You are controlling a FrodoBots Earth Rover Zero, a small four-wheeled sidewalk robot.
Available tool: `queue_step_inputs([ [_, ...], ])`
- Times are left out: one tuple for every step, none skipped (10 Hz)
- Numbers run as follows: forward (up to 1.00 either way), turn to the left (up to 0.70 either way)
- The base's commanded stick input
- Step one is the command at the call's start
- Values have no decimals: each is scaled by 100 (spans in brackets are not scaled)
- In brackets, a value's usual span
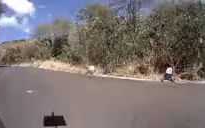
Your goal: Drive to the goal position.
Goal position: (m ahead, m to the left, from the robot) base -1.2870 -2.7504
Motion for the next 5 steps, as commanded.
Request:
queue_step_inputs([
  [0, -50],
  [0, -50],
  [0, -50],
  [0, -50],
  [0, -50],
])
